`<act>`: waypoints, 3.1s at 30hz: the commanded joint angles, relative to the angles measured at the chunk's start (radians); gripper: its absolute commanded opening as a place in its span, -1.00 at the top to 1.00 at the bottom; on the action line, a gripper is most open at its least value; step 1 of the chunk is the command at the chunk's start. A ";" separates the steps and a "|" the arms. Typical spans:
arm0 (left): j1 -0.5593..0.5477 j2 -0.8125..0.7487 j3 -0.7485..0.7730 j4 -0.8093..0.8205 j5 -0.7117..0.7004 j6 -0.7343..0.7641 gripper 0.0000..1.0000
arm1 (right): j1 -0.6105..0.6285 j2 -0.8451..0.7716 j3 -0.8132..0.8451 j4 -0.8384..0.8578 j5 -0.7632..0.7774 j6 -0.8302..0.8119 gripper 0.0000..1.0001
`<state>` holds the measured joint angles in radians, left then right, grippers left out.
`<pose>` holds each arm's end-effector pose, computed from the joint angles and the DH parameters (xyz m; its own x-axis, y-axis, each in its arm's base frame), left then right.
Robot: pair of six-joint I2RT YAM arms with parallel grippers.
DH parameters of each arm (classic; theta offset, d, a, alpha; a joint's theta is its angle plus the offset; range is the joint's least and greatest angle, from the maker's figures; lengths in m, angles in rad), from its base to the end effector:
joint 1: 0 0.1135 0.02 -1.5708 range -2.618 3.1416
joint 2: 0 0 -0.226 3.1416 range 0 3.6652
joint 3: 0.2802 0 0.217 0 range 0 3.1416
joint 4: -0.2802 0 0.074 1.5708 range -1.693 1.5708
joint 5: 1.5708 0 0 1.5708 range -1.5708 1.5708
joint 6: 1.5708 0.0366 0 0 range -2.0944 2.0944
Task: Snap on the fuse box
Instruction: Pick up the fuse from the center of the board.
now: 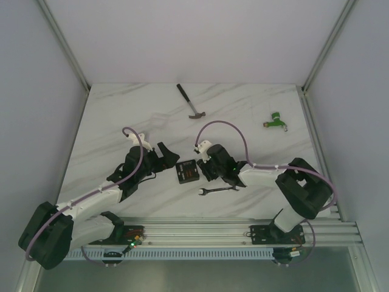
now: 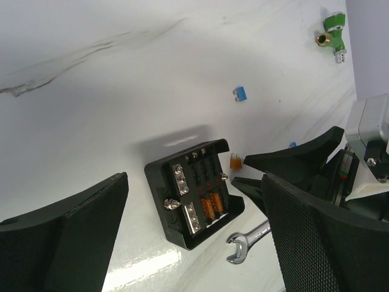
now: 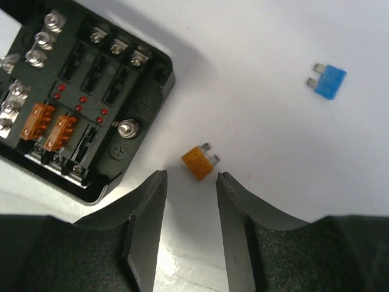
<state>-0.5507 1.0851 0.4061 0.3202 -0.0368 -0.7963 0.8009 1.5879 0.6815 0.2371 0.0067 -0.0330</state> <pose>0.1865 -0.1129 0.1903 -0.5621 -0.4931 -0.6641 0.1313 0.7395 -0.6602 0.1996 0.2055 0.1437 -0.4081 -0.4683 -0.7837 -0.7282 0.6847 -0.0300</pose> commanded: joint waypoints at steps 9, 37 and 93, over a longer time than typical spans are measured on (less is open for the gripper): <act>0.005 -0.015 -0.012 -0.010 0.008 -0.013 -1.00 | 0.076 0.045 0.081 -0.051 0.289 0.292 0.04; 0.005 -0.032 -0.018 -0.023 0.009 -0.017 -1.00 | 0.104 0.107 0.145 -0.193 0.332 0.372 0.12; 0.005 0.031 0.024 0.050 0.149 -0.034 -0.88 | 0.094 0.004 0.094 -0.130 0.342 0.335 0.57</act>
<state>-0.5499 1.1007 0.3992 0.3225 0.0467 -0.8196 0.8993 1.6646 0.8272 0.0086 0.4053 0.4152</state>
